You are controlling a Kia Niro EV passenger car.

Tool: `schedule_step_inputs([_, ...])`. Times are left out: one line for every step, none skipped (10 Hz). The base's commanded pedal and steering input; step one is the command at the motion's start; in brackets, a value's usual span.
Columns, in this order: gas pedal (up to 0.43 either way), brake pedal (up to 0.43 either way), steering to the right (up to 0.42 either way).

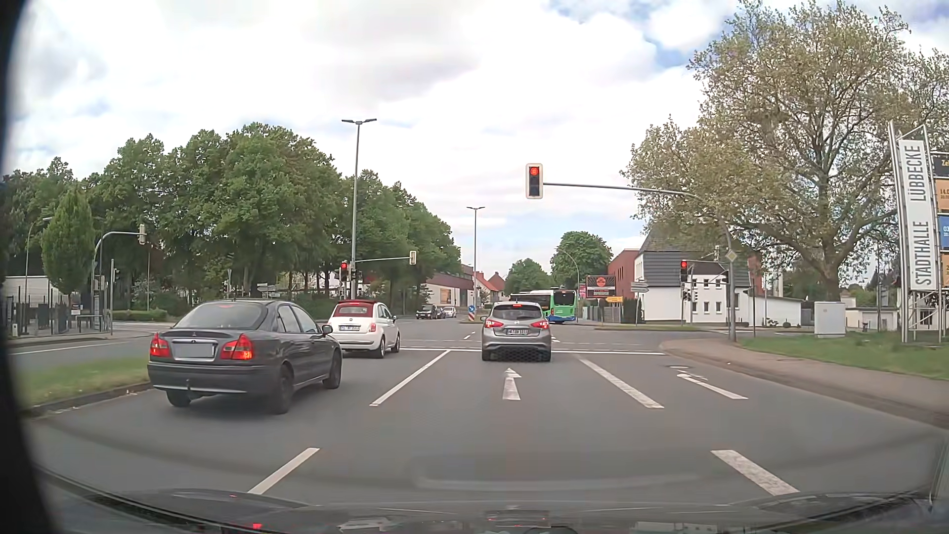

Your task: Follow the waypoints while adhering to traffic rules and regulations

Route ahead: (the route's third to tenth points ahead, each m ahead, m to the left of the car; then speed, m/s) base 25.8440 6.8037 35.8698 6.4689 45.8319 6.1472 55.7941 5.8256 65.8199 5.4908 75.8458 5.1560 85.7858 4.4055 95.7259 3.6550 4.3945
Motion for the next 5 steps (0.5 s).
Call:
schedule_step_inputs([0.000, 0.000, 0.001])
schedule_step_inputs([0.000, 0.000, 0.001])
schedule_step_inputs([0.000, 0.000, 0.002])
schedule_step_inputs([0.000, 0.000, 0.001])
schedule_step_inputs([0.000, 0.000, 0.002])
